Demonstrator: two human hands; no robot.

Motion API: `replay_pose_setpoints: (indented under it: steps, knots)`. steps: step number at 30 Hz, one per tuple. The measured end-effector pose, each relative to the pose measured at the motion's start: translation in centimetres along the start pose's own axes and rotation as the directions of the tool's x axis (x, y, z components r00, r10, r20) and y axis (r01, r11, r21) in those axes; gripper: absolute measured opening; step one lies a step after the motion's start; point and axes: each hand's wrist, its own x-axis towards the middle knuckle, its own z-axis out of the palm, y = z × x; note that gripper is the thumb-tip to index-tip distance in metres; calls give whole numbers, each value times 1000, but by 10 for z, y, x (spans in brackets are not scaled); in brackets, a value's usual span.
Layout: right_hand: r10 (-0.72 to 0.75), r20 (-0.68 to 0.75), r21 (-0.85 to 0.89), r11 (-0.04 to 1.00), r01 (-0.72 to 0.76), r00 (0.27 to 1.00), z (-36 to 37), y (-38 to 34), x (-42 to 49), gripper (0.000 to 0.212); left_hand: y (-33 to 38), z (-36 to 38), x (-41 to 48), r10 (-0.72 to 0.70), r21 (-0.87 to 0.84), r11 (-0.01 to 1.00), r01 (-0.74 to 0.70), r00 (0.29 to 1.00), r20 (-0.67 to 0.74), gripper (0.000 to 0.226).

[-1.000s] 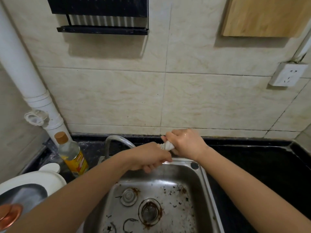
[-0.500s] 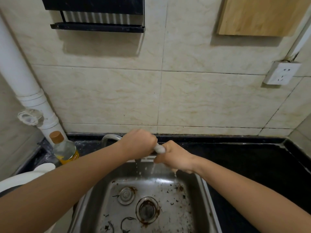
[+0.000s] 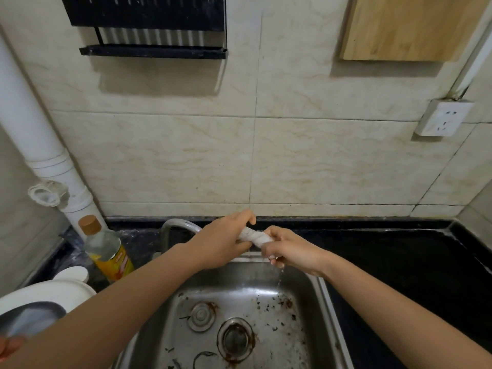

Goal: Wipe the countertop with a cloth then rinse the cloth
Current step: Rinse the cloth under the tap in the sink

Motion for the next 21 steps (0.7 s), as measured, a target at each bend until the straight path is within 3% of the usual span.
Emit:
replay_pose_setpoints:
  steps: [2,4,6,8,10,12,14,16,18,21]
  knots:
    - [-14,-58,191,981,25,998,-5,1,1,31,-2,-3,-1,-118,-236,964,119,993,18,19]
    - [-56,-120,234,969,83,991,-10,0,-2,25,-3,-9,0,-249,-413,872,263,964,88,22]
    - [-139,-200,82,984,158,970,-14,3,-4,20,-4,-12,2,-324,-538,754,377,926,195,26]
    - [-311,-301,-164,948,272,902,-14,6,-6,21,-3,-11,2,-383,-631,613,475,877,288,32]
    - [-548,-340,-485,798,357,764,-8,12,-4,24,-1,-9,3,-426,-710,464,530,836,346,35]
    - [-692,-319,-639,662,392,648,1,12,-1,31,2,-6,6,-476,-770,327,548,799,366,33]
    - [-668,-354,-551,714,431,654,4,6,-2,35,4,-6,8,-516,-812,232,535,775,364,29]
    - [-589,-343,-417,794,444,732,2,2,-7,41,2,-7,6,-513,-829,191,525,774,372,26]
    - [-560,-278,-386,810,443,781,-2,2,-11,53,-4,-6,3,-503,-839,160,521,774,385,24]
    - [-525,-239,-334,834,438,817,-4,-1,-15,42,-10,-7,2,-526,-845,102,525,749,403,24]
